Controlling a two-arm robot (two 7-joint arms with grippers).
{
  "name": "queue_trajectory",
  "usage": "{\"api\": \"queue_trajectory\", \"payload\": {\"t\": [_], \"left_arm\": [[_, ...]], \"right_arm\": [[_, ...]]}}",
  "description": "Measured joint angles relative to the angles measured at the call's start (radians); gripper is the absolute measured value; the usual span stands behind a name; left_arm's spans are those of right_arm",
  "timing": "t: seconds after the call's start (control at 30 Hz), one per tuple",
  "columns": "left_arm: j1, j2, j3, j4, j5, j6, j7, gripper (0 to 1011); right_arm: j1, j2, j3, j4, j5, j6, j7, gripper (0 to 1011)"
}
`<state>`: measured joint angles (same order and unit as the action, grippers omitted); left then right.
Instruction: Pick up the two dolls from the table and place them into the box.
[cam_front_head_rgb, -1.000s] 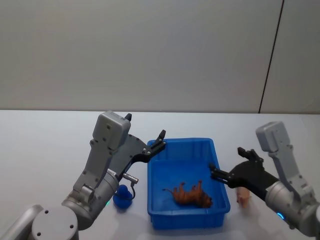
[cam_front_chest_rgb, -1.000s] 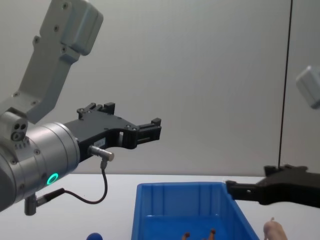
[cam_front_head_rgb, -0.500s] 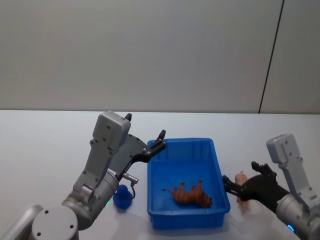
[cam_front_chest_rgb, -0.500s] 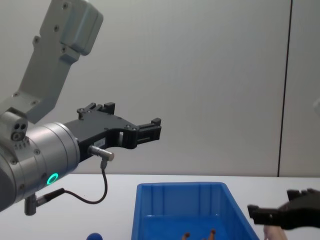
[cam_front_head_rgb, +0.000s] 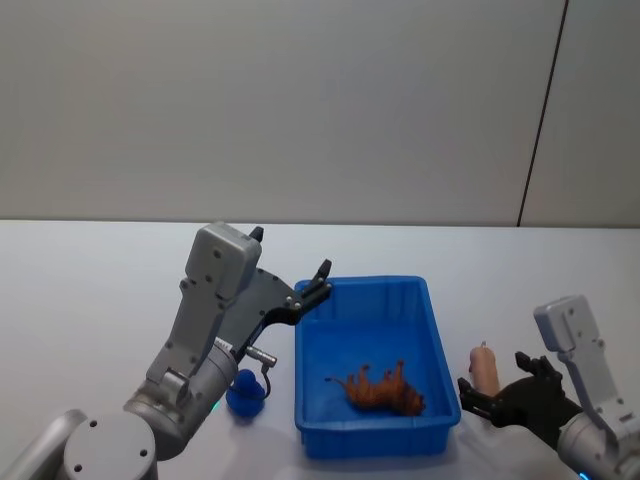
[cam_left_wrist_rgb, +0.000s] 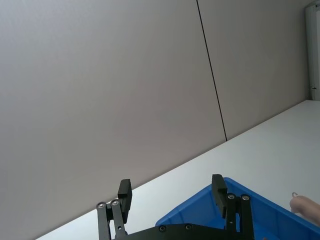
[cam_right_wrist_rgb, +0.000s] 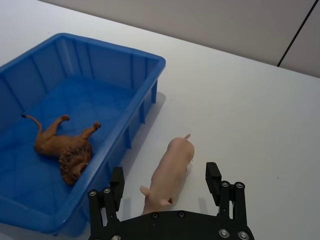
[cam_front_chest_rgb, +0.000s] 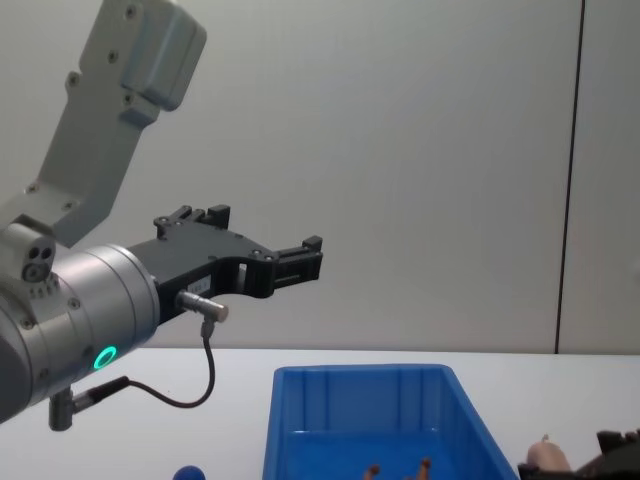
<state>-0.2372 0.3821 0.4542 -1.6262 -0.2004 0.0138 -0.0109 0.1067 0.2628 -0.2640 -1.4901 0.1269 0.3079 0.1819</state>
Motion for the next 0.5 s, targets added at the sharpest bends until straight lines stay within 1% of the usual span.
{"api": "queue_trajectory", "payload": {"t": [0.5], "left_arm": [[0.0, 0.0, 0.0, 0.0, 0.0, 0.0, 0.0, 1002]], "right_arm": [[0.018, -0.02, -0.008, 0.072, -0.011, -0.027, -0.015, 1001]]}}
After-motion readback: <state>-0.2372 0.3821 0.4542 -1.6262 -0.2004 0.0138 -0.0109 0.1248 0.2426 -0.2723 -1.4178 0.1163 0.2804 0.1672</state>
